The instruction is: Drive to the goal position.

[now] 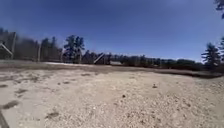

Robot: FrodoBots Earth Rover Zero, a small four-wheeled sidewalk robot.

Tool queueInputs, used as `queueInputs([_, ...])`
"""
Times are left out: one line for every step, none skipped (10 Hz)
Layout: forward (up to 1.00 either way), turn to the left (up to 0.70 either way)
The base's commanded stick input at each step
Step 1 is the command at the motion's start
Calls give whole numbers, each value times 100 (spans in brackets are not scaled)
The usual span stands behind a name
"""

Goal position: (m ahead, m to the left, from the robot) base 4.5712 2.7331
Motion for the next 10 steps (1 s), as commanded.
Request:
queueInputs([69,28])
queueInputs([69,0])
queueInputs([69,0])
queueInputs([70,0])
queueInputs([70,0])
queueInputs([70,0])
queueInputs([70,0])
queueInputs([70,0])
queueInputs([70,0])
queueInputs([70,0])
